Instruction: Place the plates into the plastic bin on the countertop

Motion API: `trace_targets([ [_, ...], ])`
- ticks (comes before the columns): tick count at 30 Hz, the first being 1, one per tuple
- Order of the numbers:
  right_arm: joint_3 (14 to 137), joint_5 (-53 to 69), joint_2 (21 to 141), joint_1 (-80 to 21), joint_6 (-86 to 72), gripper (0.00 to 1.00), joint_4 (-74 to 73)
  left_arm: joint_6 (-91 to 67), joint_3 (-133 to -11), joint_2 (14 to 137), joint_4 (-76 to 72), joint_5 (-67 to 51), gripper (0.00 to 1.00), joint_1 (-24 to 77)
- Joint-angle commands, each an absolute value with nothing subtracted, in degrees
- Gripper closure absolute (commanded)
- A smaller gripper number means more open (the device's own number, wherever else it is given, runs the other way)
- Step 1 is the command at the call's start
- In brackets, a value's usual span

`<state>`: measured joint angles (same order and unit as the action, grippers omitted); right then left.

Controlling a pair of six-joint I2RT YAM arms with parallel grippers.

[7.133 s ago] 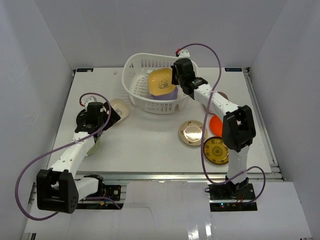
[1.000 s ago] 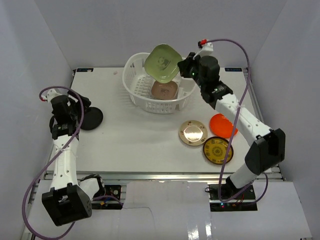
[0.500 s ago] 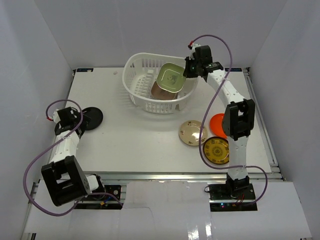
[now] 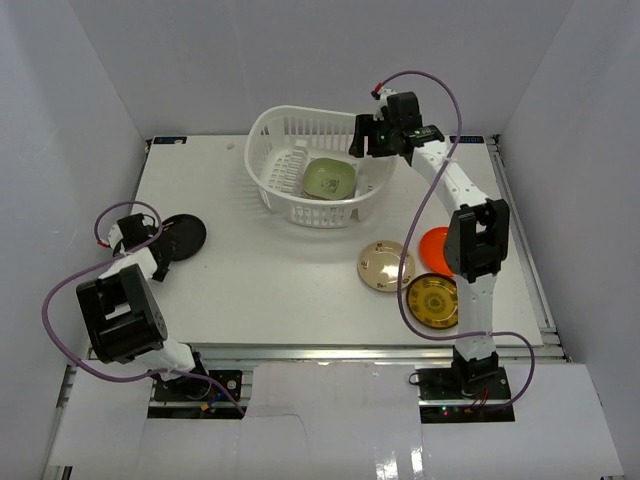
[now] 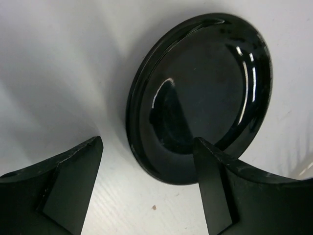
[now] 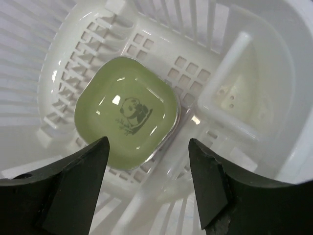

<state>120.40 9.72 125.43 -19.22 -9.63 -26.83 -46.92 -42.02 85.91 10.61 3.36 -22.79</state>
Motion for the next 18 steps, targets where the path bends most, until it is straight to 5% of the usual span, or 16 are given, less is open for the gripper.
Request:
trace_targets([
  [1,114.64,12.3,113.76,-19.07,-10.9,0.28,-20.67,-48.16,-41.57,89.55,9.58,2.02,0.14,-23.03],
  [6,80.97,13.27,90.21,-19.07,-18.26,0.37,-3.14,-48.16,-42.53,92.72,7.65,0.88,0.22,-23.03],
  [8,69.93,13.71,80.13,-19.42,-21.87,0.41,3.31,-47.64,-42.89,94.04,7.56,1.4,0.34,-23.12],
  [13,46.43,9.07,68.92,-21.97,-27.07,0.42,7.91,-46.41,-43.07,93.17,7.99,1.58,0.98,-23.11],
  [18,36.49,5.88,61.27,-12.26,-30.31,0.35,5.63,-45.44,-42.72,88.61,8.26,0.88,1.0,-23.12],
])
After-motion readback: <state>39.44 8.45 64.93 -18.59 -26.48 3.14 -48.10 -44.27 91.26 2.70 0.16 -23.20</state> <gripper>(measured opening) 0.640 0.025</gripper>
